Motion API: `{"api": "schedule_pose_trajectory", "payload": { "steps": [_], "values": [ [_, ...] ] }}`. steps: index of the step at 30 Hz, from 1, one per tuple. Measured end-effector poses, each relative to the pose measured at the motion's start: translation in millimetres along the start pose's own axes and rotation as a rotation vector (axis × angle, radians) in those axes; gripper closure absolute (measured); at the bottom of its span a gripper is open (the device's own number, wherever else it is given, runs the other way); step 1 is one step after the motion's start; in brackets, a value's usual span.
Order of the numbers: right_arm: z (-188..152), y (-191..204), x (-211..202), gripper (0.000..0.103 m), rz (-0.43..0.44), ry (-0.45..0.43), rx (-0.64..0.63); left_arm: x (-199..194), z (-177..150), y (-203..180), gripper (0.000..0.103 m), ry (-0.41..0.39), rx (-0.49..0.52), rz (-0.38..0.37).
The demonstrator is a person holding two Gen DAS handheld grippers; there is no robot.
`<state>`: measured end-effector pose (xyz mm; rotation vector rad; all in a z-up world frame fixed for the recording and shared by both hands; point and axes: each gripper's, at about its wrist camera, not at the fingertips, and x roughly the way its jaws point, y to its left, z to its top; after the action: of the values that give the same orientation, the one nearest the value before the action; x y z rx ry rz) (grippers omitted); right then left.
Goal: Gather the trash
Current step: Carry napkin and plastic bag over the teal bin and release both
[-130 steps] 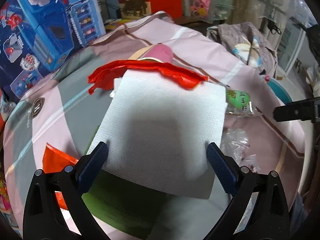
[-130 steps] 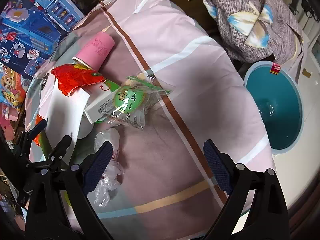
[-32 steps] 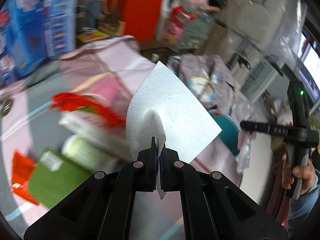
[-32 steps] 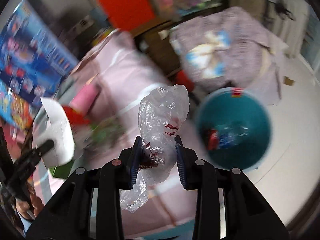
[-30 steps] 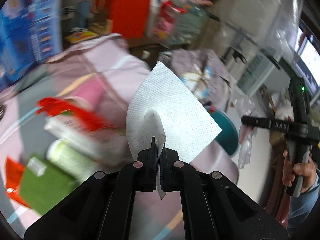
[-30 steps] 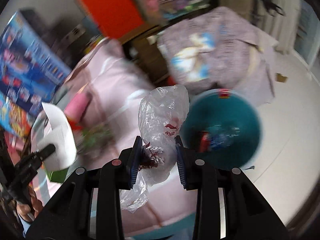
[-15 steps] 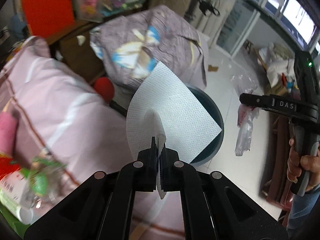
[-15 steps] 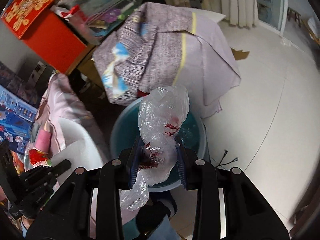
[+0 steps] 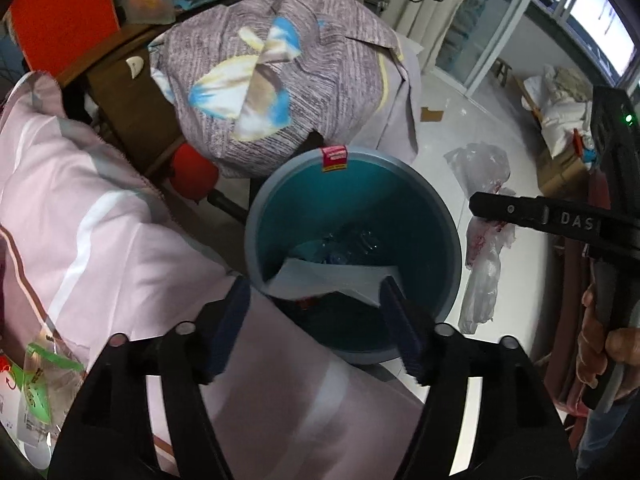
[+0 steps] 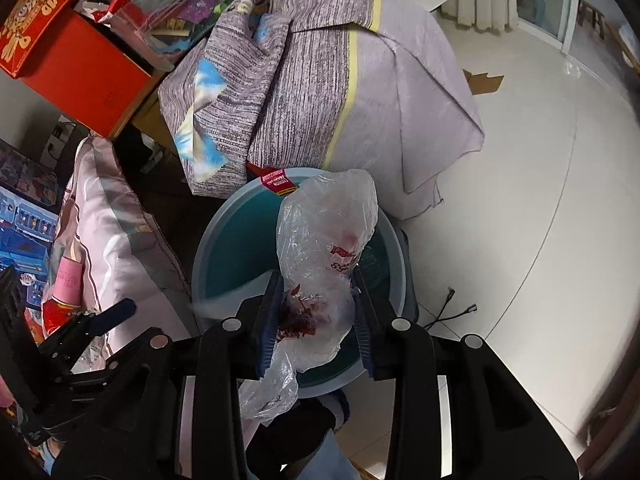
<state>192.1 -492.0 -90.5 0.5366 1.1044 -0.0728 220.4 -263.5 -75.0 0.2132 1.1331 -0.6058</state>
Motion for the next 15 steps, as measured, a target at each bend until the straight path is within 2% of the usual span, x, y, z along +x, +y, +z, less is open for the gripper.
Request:
{"api": "schedule_pose_trajectory", "payload": {
  "steps": [4, 7, 8, 10, 15],
  "values": [
    [2, 8, 5, 0.069, -0.003, 0.006, -0.012, -11, -4, 10, 0.017, -0.02, -0.03, 0.0],
    [3, 14, 9, 0.058, -0.004, 0.016, -0.023, -19, -8, 15, 0.012, -0.03, -0.04, -0.005],
    [2, 17, 10, 0.047, 0.001, 0.022, -0.024, -21, -9, 16, 0.011, -0.034, -0.041, -0.006],
    [2, 22, 11, 0.037, 0.004, 0.022, -0.03, -26, -12, 19, 0.01, -0.039, -0.046, -0.007],
    [0, 29, 8, 0.029, -0.001, 0.028, -0.024, -34, -19, 24, 0.009, -0.043, -0.056, -0.013]
  ]
}}
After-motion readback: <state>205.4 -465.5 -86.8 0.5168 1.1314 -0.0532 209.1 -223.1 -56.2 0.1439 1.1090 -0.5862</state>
